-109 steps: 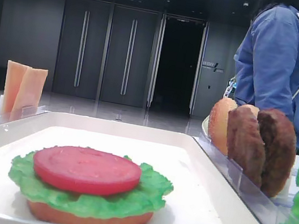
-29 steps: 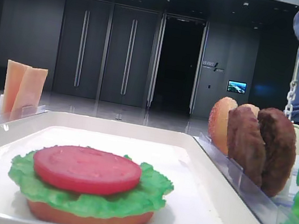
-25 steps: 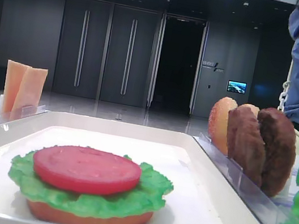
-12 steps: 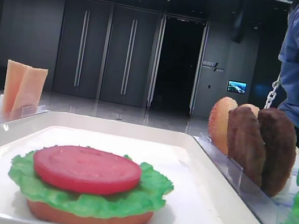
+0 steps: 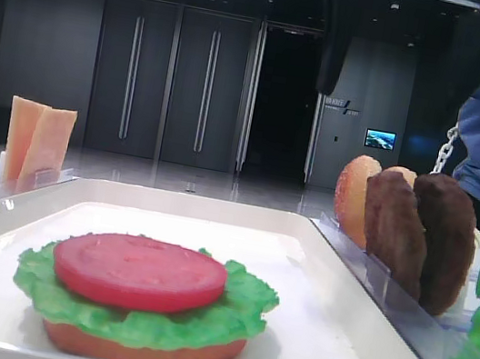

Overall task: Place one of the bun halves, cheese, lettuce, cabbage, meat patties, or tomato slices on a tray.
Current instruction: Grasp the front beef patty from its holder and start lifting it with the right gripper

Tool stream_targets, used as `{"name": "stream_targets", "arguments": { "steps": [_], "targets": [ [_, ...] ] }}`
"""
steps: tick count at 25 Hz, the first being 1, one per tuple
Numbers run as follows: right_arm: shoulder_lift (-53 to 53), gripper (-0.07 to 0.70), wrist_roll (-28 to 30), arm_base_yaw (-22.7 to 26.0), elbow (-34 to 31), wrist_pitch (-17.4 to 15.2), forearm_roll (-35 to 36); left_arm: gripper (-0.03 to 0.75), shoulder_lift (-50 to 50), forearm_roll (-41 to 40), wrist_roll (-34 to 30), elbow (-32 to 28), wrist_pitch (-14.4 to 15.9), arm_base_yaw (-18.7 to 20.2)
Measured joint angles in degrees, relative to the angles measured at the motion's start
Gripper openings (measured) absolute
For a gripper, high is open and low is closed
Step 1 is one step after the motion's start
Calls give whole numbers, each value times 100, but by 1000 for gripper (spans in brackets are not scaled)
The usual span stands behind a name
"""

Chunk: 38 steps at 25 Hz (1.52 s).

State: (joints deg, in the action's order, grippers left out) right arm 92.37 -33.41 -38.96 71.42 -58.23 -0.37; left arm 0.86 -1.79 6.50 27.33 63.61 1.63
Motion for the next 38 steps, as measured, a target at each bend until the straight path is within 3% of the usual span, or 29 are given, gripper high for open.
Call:
{"name": "stream_targets", "arguments": {
  "steps": [29,38],
  "targets": [
    [838,534,47,130,5,315,-425,409,0,0,0,0,0,0],
    [1075,433,63,130,5,344,-635,409,0,0,0,0,0,0]
  ]
}}
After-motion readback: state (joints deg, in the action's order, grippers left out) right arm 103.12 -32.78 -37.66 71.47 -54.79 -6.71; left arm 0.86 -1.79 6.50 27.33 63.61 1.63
